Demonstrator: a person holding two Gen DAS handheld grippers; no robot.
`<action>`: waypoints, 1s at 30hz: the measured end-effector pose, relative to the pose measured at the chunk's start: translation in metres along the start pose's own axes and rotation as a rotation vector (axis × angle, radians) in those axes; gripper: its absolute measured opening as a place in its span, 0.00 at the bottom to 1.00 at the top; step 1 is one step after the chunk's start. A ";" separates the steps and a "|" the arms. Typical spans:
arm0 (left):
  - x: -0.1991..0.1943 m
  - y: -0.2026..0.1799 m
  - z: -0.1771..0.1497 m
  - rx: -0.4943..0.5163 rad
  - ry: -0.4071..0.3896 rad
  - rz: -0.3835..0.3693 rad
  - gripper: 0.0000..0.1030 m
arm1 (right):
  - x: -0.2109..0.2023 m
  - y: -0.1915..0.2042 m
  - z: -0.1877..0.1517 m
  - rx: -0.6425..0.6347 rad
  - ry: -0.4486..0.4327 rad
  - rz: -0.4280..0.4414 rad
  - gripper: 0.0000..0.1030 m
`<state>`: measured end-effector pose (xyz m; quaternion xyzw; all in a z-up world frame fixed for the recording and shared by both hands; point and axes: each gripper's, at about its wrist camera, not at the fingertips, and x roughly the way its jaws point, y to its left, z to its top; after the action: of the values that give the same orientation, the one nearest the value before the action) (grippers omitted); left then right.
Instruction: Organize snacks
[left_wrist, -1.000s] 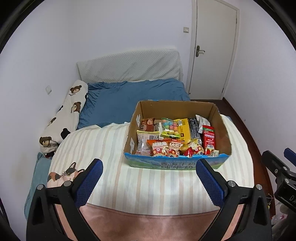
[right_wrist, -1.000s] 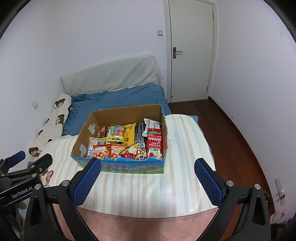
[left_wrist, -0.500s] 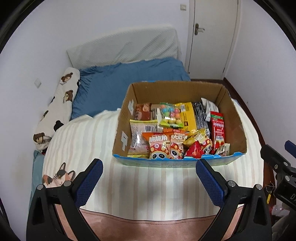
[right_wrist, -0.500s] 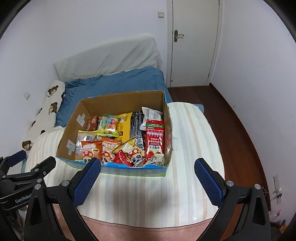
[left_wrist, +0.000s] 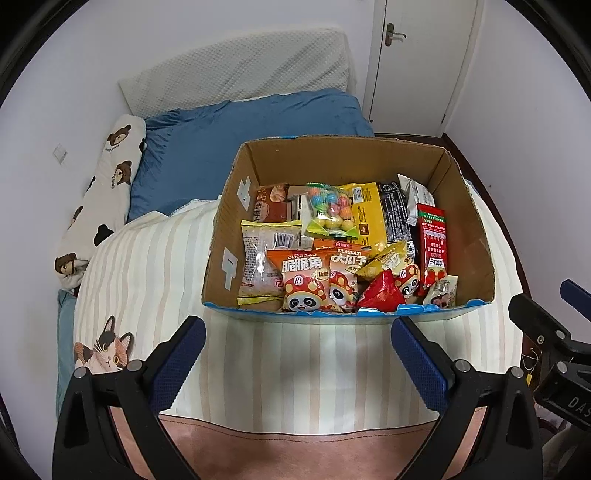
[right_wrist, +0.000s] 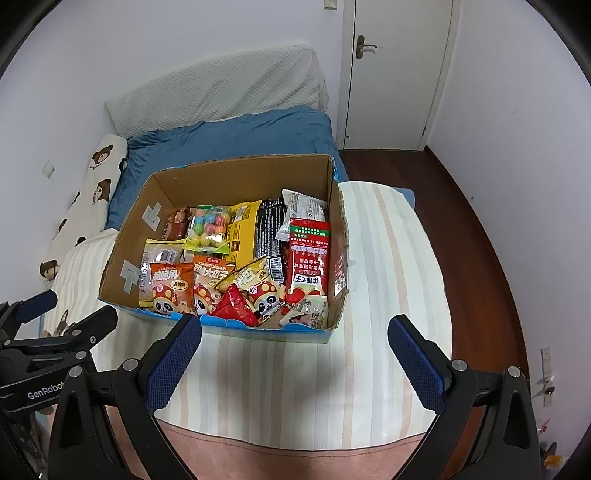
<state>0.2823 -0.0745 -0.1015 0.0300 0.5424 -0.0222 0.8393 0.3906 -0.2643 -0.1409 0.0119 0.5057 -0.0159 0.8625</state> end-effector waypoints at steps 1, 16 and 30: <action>0.000 0.000 0.000 0.000 0.000 -0.002 1.00 | -0.001 0.000 0.000 0.001 0.000 0.000 1.00; -0.005 0.001 0.001 -0.004 -0.010 -0.003 1.00 | -0.007 0.002 -0.001 -0.003 0.011 0.010 1.00; -0.010 -0.002 0.000 -0.005 -0.016 -0.014 1.00 | -0.010 0.001 -0.001 0.006 0.008 0.011 1.00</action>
<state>0.2781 -0.0762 -0.0919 0.0240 0.5361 -0.0267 0.8434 0.3846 -0.2633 -0.1325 0.0171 0.5092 -0.0128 0.8604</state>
